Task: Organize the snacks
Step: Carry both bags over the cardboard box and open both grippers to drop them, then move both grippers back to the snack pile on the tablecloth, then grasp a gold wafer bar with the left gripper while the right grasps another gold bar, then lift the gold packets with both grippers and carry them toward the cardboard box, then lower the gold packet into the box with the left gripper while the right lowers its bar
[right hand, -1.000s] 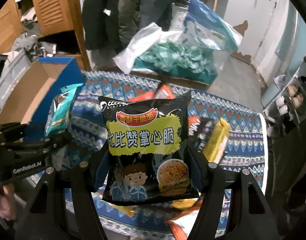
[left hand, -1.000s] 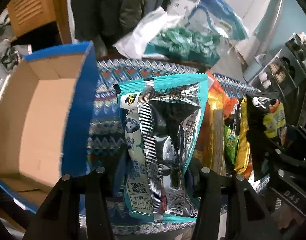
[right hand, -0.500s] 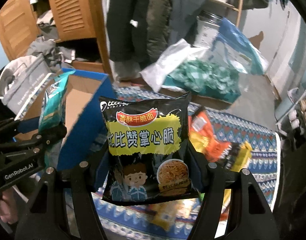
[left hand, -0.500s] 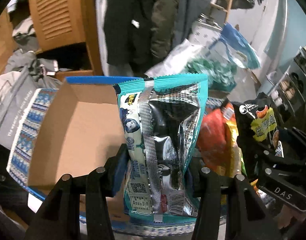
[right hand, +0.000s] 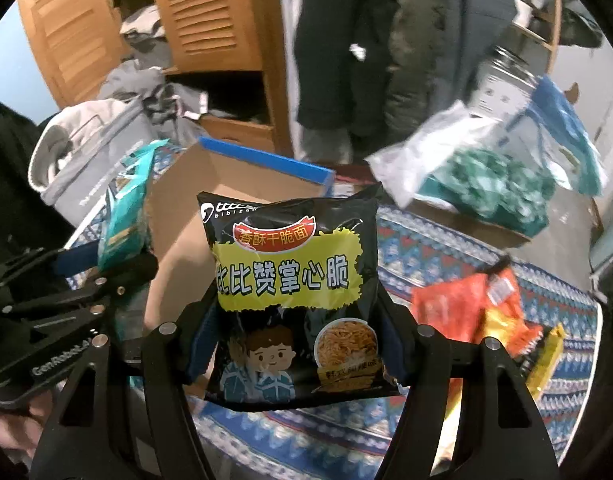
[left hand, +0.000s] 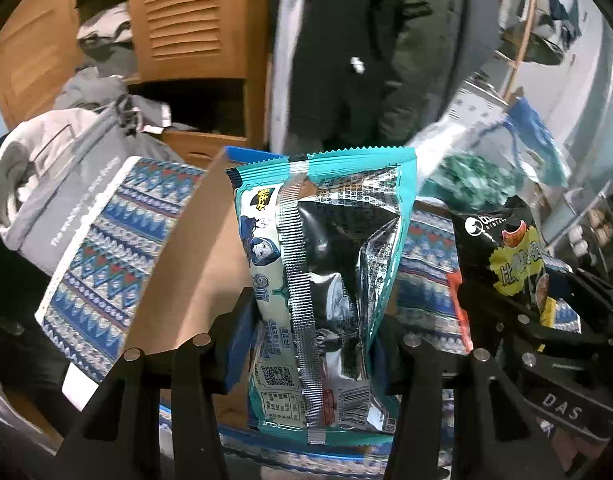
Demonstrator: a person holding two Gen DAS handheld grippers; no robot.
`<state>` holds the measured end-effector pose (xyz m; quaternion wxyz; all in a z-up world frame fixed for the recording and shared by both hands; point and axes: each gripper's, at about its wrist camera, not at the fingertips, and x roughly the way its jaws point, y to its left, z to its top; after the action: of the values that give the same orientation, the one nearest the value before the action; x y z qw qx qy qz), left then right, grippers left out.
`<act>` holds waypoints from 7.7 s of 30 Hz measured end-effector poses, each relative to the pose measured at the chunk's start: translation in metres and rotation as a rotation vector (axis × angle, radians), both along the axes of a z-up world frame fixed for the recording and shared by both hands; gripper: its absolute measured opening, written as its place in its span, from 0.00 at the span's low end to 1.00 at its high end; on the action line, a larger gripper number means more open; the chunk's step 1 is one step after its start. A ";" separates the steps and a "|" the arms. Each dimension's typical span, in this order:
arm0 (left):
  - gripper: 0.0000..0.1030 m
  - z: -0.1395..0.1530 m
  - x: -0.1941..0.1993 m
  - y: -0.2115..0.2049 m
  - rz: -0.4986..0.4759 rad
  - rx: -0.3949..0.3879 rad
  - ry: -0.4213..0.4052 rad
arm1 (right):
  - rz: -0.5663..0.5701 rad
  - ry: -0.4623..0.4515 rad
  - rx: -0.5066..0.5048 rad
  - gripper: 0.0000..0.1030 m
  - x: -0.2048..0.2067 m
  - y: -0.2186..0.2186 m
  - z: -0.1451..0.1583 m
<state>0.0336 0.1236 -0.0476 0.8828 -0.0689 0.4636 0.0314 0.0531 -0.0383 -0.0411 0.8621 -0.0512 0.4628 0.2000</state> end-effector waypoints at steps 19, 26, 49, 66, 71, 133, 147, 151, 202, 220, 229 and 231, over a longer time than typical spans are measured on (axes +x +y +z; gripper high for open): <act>0.50 -0.044 0.014 0.074 0.155 -0.030 0.079 | 0.103 0.102 -0.007 0.68 0.019 0.081 -0.037; 0.63 -0.040 0.010 0.072 0.173 0.022 0.076 | 0.093 0.089 -0.019 0.76 0.019 0.078 -0.037; 0.70 -0.023 0.004 0.011 0.054 0.008 0.054 | -0.063 0.037 -0.050 0.76 0.005 -0.014 -0.014; 0.70 -0.021 0.006 -0.089 -0.114 0.015 0.069 | -0.255 0.021 -0.067 0.76 -0.027 -0.148 -0.012; 0.70 -0.020 0.003 -0.128 -0.196 0.052 0.067 | -0.326 0.032 -0.058 0.76 -0.037 -0.189 -0.017; 0.31 -0.128 0.030 -0.308 -0.420 -0.031 0.273 | -0.595 0.238 0.071 0.27 -0.039 -0.337 -0.134; 0.31 -0.081 0.029 -0.285 -0.390 -0.020 0.161 | -0.617 0.138 0.054 0.27 -0.047 -0.328 -0.097; 0.31 -0.072 0.028 -0.278 -0.382 -0.026 0.140 | -0.616 0.104 0.049 0.27 -0.050 -0.324 -0.086; 0.31 0.026 -0.007 -0.169 -0.264 -0.097 -0.059 | -0.396 -0.145 0.075 0.27 -0.056 -0.211 0.015; 0.31 0.070 -0.022 -0.075 -0.122 -0.143 -0.152 | -0.202 -0.159 0.102 0.27 -0.034 -0.099 0.039; 0.31 0.064 -0.020 -0.010 -0.007 -0.142 -0.156 | -0.119 -0.122 0.112 0.27 -0.018 -0.041 0.035; 0.31 0.060 -0.019 0.001 0.010 -0.141 -0.149 | -0.106 -0.108 0.116 0.27 -0.016 -0.029 0.032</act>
<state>0.0150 0.1249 0.0129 0.9075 -0.1353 0.3976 -0.0024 0.0375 -0.0675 -0.0094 0.8966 0.0126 0.4055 0.1775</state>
